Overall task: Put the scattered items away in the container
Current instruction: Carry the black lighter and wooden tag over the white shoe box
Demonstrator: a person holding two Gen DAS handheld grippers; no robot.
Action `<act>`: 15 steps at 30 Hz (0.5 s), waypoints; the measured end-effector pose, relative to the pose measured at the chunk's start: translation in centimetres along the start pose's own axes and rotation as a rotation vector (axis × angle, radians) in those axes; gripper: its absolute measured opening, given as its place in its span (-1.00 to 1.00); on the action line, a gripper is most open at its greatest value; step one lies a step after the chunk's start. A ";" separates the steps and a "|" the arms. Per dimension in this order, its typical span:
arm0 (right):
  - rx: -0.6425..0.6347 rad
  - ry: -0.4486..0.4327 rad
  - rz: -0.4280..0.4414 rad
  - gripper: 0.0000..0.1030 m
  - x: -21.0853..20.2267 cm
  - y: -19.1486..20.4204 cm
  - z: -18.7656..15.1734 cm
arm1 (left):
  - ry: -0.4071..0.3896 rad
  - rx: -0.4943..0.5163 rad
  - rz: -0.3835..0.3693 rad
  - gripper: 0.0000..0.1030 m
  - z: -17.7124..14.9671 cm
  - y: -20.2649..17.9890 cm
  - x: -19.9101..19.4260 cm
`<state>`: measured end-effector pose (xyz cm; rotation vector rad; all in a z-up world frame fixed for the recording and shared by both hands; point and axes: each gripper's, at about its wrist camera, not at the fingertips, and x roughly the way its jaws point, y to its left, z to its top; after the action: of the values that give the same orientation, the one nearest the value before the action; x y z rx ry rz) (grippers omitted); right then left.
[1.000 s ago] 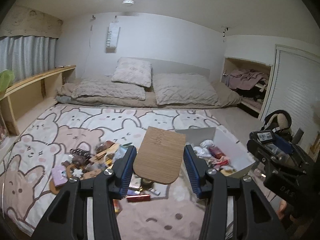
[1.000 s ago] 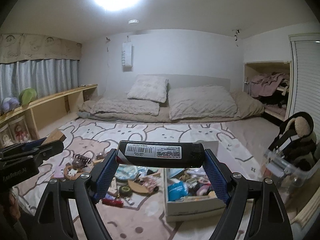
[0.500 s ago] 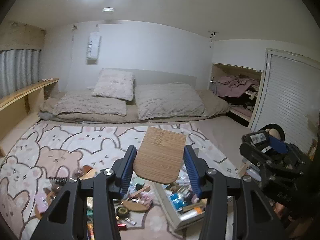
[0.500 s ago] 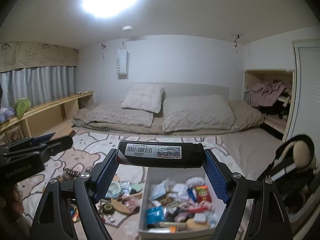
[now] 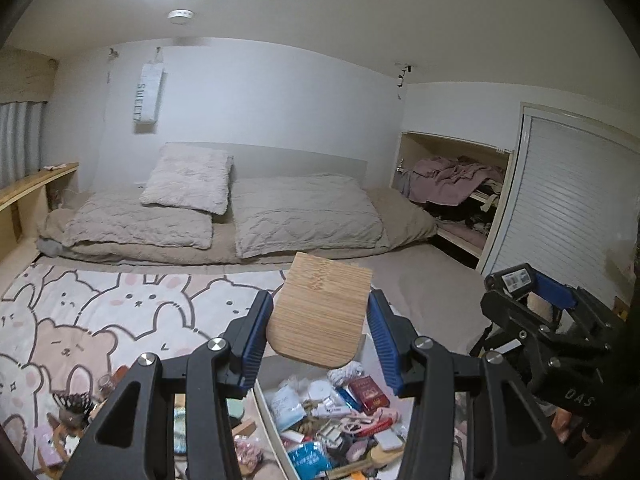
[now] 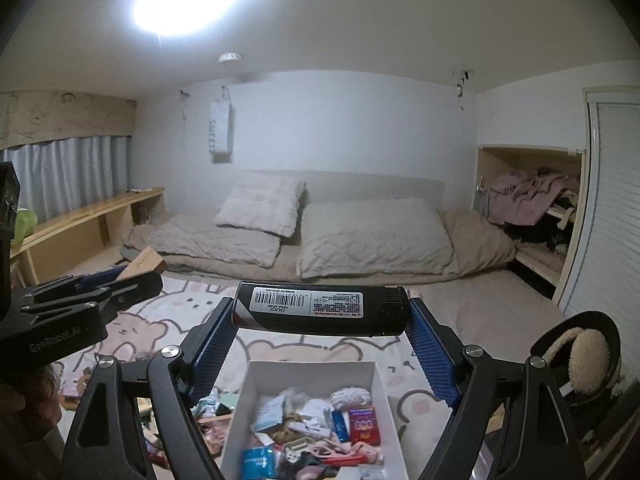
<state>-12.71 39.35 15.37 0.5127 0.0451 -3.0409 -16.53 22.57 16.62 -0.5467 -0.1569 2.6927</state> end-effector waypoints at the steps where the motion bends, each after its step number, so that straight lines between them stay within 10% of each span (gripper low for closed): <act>1: 0.002 0.012 -0.002 0.63 0.7 -0.3 0.0 | 0.003 0.001 -0.003 -0.06 0.1 0.1 0.8; 15: 0.032 0.238 0.030 0.63 11.0 -1.9 -2.0 | 0.098 0.000 0.000 -0.06 -2.1 2.2 9.1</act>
<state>-22.50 40.76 9.90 0.8671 -0.0001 -2.9391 -24.14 24.19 11.08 -0.6774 -0.1295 2.6586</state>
